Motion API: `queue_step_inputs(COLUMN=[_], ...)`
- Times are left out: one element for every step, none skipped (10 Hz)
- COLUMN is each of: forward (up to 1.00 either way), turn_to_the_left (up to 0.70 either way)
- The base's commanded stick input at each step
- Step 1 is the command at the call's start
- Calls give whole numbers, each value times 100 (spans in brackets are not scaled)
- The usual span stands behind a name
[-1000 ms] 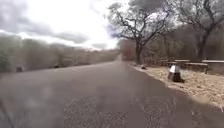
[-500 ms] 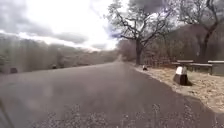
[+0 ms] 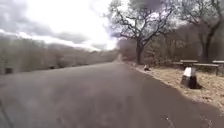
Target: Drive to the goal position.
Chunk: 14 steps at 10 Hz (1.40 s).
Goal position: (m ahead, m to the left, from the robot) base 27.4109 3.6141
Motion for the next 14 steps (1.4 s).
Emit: queue_step_inputs(forward=[70,70,70,70,70,70,70,70,70,70,70,70,70,70], turn_to_the_left=[0,0,0,0,0,0,0,0,0,0,0,0,0,0])
